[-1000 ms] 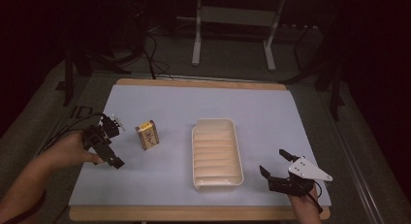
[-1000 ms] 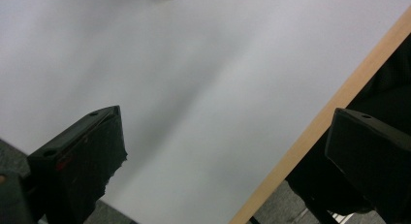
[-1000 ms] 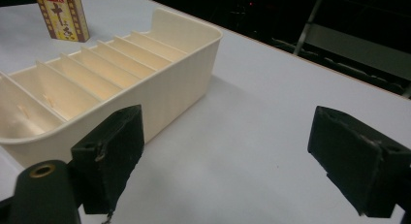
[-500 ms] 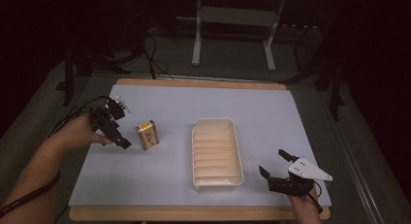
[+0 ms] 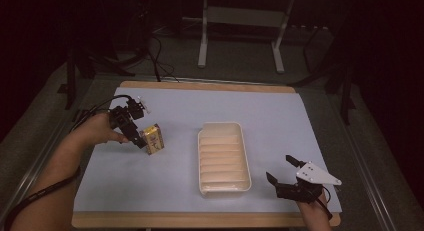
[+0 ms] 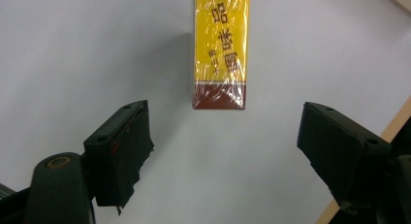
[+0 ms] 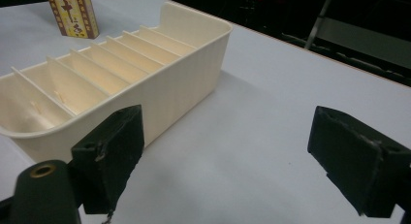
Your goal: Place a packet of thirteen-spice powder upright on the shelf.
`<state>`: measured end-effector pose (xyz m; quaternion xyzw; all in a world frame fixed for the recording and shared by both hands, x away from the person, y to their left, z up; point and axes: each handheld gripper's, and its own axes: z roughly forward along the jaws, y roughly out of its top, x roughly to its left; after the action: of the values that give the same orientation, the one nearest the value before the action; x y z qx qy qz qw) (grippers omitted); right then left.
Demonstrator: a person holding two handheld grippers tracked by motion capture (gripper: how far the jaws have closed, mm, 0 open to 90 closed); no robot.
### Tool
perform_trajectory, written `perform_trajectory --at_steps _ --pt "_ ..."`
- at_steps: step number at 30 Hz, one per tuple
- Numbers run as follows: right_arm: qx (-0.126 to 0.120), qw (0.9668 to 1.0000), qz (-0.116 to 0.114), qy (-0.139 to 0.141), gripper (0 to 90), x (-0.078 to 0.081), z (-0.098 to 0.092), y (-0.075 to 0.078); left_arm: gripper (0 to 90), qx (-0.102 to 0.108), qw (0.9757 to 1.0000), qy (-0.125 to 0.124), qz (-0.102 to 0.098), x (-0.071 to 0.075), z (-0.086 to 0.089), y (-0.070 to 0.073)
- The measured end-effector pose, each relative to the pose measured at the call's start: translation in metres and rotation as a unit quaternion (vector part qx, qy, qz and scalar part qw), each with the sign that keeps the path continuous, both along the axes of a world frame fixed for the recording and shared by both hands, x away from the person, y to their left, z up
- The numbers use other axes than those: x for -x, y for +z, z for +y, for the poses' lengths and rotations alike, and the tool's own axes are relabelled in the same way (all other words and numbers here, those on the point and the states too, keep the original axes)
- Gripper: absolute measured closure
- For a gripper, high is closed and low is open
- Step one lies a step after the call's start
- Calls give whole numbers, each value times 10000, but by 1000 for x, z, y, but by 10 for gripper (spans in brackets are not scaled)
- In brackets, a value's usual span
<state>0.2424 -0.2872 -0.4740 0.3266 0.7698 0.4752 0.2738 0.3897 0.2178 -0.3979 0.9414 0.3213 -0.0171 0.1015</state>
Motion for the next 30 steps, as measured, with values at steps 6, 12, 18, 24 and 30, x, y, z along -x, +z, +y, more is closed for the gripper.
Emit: perform_trajectory --at_steps 6,12,18,24,30 --pt "-32 10000 34 16 131 -1 0 -1 253 -234 9997 -46 -3 -7 -5 -3" --pt "-22 10000 78 35 132 -1 0 -1 284 -396 9991 -126 -26 -13 -9 -7" --pt "-36 9999 112 52 133 -2 -1 -2 400 -389 9989 -269 -63 -16 -17 -8" --pt "-18 9998 151 91 135 -3 0 -3 485 -580 9979 -294 13 -19 -19 -15" --pt "0 9998 170 113 135 -3 0 -4 566 -543 9977 -398 127 -22 -21 -19"
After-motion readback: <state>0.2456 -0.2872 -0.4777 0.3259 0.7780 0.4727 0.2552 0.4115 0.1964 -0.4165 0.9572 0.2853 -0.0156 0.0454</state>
